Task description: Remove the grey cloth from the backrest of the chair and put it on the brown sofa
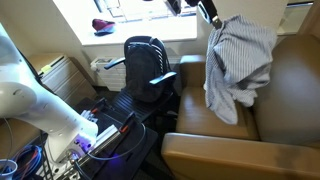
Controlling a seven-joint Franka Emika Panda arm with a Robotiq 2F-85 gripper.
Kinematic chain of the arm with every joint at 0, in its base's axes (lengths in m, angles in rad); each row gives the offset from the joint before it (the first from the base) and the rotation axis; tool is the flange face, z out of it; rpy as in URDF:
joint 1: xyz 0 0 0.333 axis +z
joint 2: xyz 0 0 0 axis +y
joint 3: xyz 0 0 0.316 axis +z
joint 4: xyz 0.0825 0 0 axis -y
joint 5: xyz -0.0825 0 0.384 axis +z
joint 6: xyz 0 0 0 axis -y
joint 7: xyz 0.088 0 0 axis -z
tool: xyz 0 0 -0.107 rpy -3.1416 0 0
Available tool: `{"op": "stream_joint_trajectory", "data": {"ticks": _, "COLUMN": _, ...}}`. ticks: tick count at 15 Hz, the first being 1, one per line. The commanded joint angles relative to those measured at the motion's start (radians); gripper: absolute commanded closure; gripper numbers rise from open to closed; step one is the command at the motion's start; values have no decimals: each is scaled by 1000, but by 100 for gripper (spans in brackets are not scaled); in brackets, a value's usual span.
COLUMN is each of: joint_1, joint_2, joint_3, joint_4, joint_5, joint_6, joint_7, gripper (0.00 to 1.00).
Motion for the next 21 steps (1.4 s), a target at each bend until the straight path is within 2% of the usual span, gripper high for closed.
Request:
{"op": "stream_joint_trajectory", "data": {"ticks": 1, "joint_1": -37, "joint_2": 123, "joint_3": 15, "joint_4": -14, "joint_5": 195, "joint_6": 37, "joint_7": -15, "gripper": 98}}
{"op": "stream_joint_trajectory", "data": {"ticks": 5, "joint_1": -62, "joint_2": 255, "joint_3": -14, "joint_4": 44, "joint_5": 455, "joint_6": -9, "joint_7": -55, "gripper": 98}}
{"op": "stream_joint_trajectory", "data": {"ticks": 8, "joint_1": -107, "joint_2": 306, "joint_3": -46, "joint_4": 86, "joint_5": 628, "joint_6": 7, "joint_7": -74, "gripper": 98}}
{"op": "stream_joint_trajectory", "data": {"ticks": 11, "joint_1": -155, "joint_2": 339, "joint_3": -62, "joint_4": 199, "joint_5": 789, "joint_6": 2, "joint_7": -96, "gripper": 98}}
{"op": "stream_joint_trajectory", "data": {"ticks": 12, "joint_1": -154, "joint_2": 333, "joint_3": -71, "joint_4": 245, "joint_5": 808, "joint_6": 23, "joint_7": -95, "gripper": 98}}
{"op": "stream_joint_trajectory", "data": {"ticks": 16, "joint_1": -88, "joint_2": 278, "joint_3": -130, "joint_4": 379, "joint_5": 707, "joint_6": 62, "joint_7": -58, "gripper": 98}}
{"op": "stream_joint_trajectory", "data": {"ticks": 17, "joint_1": -70, "joint_2": 264, "joint_3": -142, "joint_4": 416, "joint_5": 682, "joint_6": 61, "joint_7": -36, "gripper": 65}}
{"op": "stream_joint_trajectory", "data": {"ticks": 18, "joint_1": -101, "joint_2": 295, "joint_3": -121, "joint_4": 381, "joint_5": 722, "joint_6": 56, "joint_7": -61, "gripper": 89}}
{"op": "stream_joint_trajectory", "data": {"ticks": 21, "joint_1": -76, "joint_2": 260, "joint_3": -128, "joint_4": 428, "joint_5": 693, "joint_6": 53, "joint_7": -44, "gripper": 68}}
